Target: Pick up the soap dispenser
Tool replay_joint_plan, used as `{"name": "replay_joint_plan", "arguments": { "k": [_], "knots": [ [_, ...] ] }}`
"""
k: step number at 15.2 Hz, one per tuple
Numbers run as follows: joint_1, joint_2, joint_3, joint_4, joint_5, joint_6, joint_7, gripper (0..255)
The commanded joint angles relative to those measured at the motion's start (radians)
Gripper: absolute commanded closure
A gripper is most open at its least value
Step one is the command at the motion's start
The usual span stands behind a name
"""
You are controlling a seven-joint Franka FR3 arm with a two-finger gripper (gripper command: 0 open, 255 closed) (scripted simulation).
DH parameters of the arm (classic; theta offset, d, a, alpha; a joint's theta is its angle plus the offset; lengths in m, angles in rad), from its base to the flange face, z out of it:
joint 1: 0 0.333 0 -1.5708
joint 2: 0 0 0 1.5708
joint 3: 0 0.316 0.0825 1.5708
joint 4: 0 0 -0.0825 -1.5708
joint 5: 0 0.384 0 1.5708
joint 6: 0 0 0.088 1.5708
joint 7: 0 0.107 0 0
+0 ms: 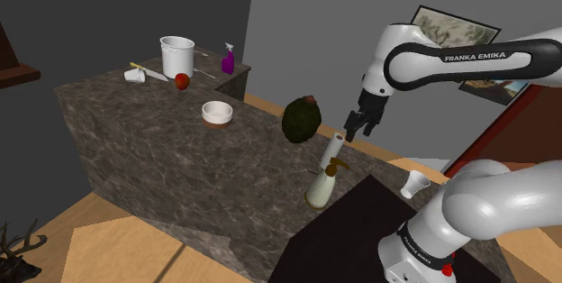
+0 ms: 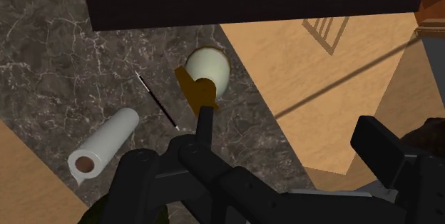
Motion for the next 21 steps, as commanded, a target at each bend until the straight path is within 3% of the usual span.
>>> {"name": "replay_joint_plan", "arguments": {
  "k": [1,7,13,21],
  "knots": [
    [-0.016,0.049,-0.014,-0.038,-0.017,0.102,-0.009,0],
    [-0.052,0.252,-0.042,-0.098,-0.053,0.396,-0.016,0],
    [-0.084,0.524,-0.071,-0.086,-0.083,0.689,-0.02,0],
    [-0.086,0.684,-0.075,-0.078,-0.076,0.844,-0.023,0]
  ]
}}
